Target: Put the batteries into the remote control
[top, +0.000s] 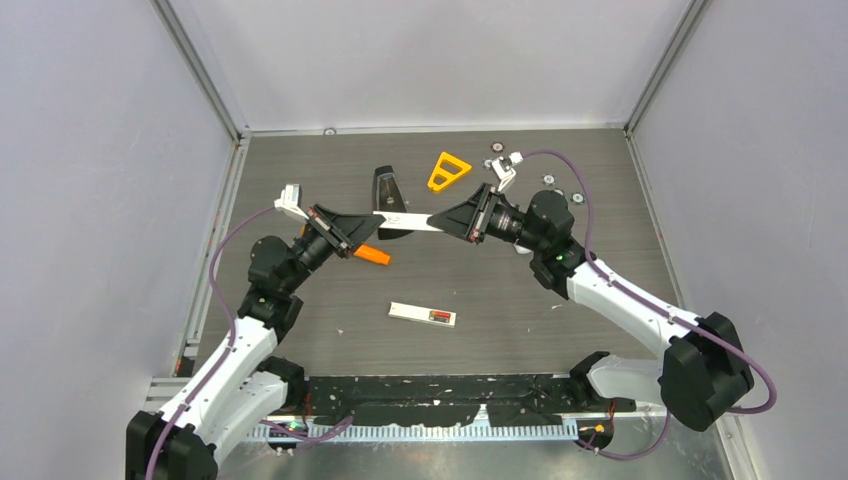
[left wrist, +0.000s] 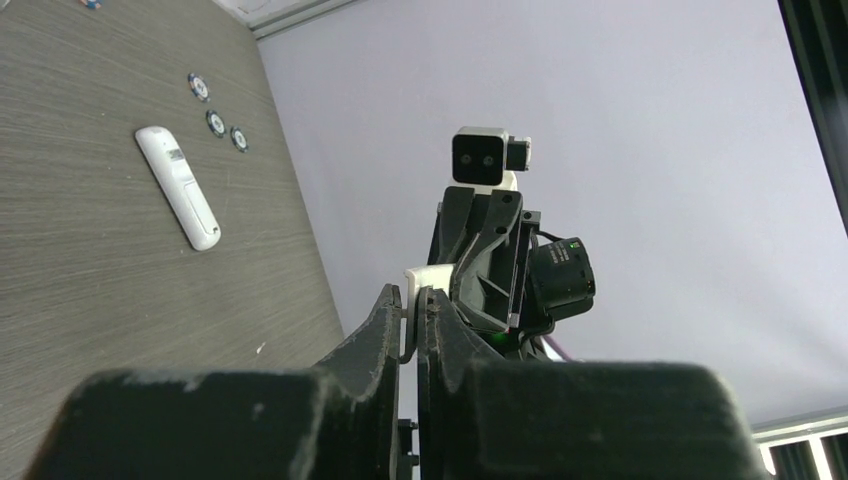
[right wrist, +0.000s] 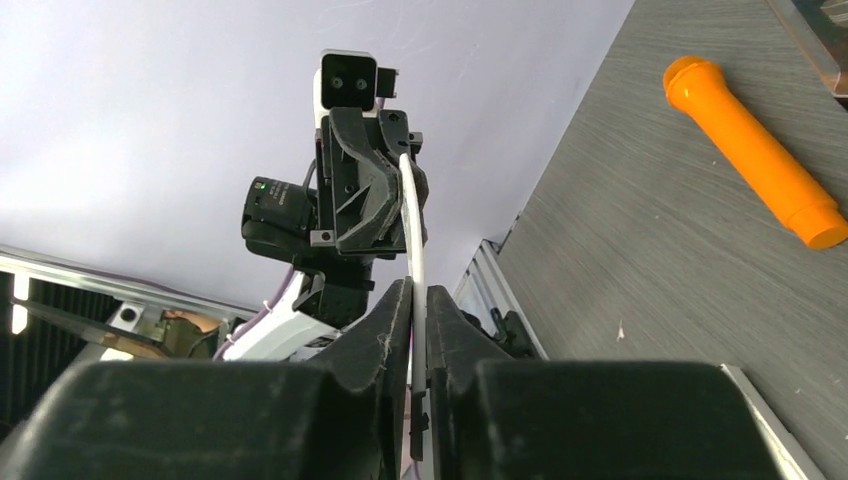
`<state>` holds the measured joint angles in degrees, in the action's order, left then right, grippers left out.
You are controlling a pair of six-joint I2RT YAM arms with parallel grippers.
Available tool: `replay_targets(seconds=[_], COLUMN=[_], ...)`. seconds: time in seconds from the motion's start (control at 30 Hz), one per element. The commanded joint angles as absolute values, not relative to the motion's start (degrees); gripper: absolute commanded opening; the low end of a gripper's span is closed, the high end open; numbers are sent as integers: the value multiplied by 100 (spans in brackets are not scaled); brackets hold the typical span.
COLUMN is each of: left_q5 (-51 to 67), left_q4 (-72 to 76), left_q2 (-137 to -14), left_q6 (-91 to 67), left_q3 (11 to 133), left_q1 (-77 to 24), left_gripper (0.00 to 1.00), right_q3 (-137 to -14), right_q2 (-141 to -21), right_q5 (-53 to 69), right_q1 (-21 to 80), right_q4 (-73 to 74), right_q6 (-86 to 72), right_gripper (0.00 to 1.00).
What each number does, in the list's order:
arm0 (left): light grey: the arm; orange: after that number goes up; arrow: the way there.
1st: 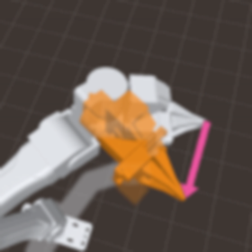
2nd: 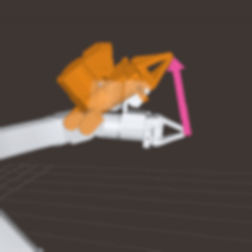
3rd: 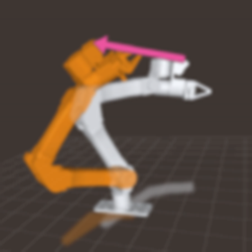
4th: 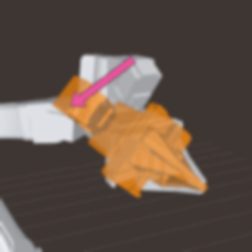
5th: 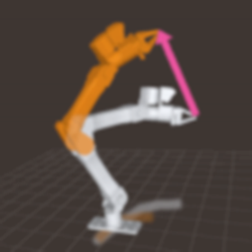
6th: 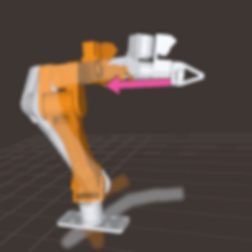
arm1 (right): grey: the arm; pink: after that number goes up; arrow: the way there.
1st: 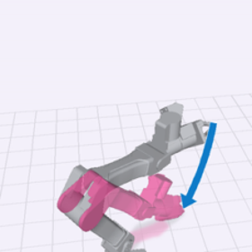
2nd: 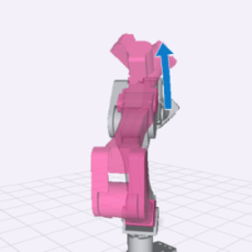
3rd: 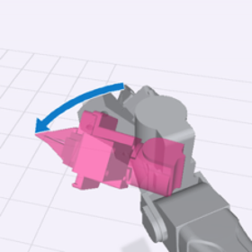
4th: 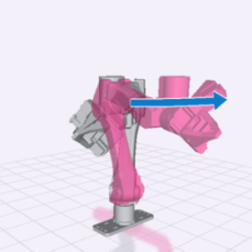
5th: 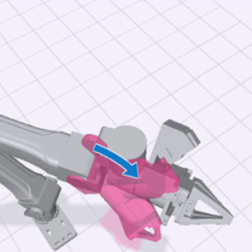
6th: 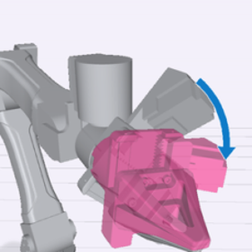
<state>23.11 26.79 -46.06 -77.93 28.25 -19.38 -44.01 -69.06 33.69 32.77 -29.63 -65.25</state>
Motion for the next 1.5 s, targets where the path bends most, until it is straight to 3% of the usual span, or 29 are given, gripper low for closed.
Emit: replay_targets(seconds=[0.0, 0.03, 0.13, 0.2, 0.33, 0.57, 0.7, 1.03, 1.47], left_q5=[2277, 2276, 2345, 2376, 2143, 1990, 2044, 2593, 2824], left_q4=[2675, 2610, 2366, 1781, -2, -1331, -1154, -972, -36], left_q2=[-4569, -4561, -4515, -4437, -4243, -4091, -4132, -4493, -4860], left_q6=[-7594, -7567, -7345, -6797, -5502, -4380, -4354, -4388, -4765], left_q3=[2895, 2895, 2951, 3094, 3401, 3302, 2854, 1968, 1426], left_q1=[-1907, -1907, -1904, -1899, -1898, -1890, -1881, -1856, -1859], left_gripper=[12, 18, 50, 65, 74, 77, 76, 74, 73], right_q3=[-4486, -4481, -4471, -4427, -4290, -3797, -3272, -2389, -1965], right_q2=[-6935, -6930, -6857, -6785, -6695, -6489, -6366, -6781, -7423], right_q5=[3557, 3552, 3488, 3377, 3207, 2863, 2148, -429, -1085], right_q1=[3296, 3296, 3296, 3294, 3296, 3318, 3620, 5489, 5856], right_q4=[-3365, -3294, -3029, -2805, -2157, -1502, -1518, -2528, -3544], right_q6=[-6585, -6567, -6410, -6261, -5965, -5745, -5950, -6934, -7466], right_gripper=[11, 7, 6, 6, 5, 5, 5, 5, 6])
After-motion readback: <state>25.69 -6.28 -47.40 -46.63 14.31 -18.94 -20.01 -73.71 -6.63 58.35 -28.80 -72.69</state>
